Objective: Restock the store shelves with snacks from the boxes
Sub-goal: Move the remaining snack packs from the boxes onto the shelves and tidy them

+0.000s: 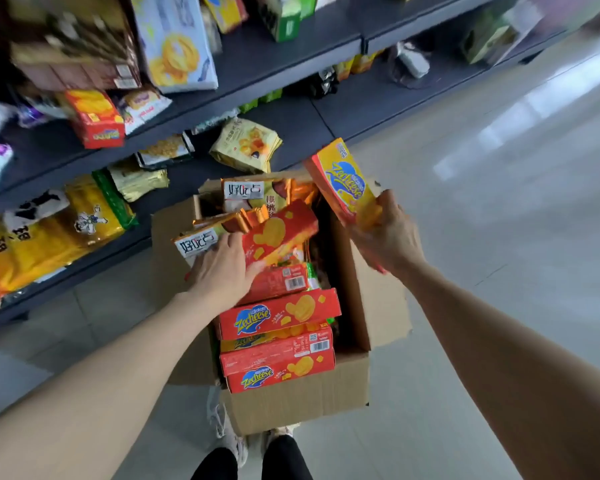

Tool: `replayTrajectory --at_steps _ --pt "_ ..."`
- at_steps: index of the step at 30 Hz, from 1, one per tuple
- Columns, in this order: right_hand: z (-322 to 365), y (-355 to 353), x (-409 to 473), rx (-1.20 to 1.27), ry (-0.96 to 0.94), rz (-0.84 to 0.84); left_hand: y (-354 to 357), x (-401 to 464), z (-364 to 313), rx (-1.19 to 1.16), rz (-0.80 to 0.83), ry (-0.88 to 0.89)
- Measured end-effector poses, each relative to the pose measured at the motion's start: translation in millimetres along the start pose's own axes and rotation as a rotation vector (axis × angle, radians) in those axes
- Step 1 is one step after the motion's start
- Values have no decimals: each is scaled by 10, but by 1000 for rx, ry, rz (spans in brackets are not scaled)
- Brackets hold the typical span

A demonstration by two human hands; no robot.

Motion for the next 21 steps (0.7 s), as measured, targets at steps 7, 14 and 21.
replayTrajectory --at_steps 7,14,21 --pt "496 -929 -1135 92 128 140 -905 -840 -361 -1193 209 -164" --pt "935 -1979 -1771 33 35 123 -1793 -1590 -1031 -1257 216 -28" --pt "907 -3200 -1625 -68 -164 55 -2446 -1790 -1944 -1129 35 83"
Point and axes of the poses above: each hand's wrist, its own x-axis towards the middle knuckle, its own y-axis out of the palm, z = x × y, the point moved 3 cm from there along x, towards the middle knuckle, and after that the axes turned 10 degrees about z, right-handed, at the moved point
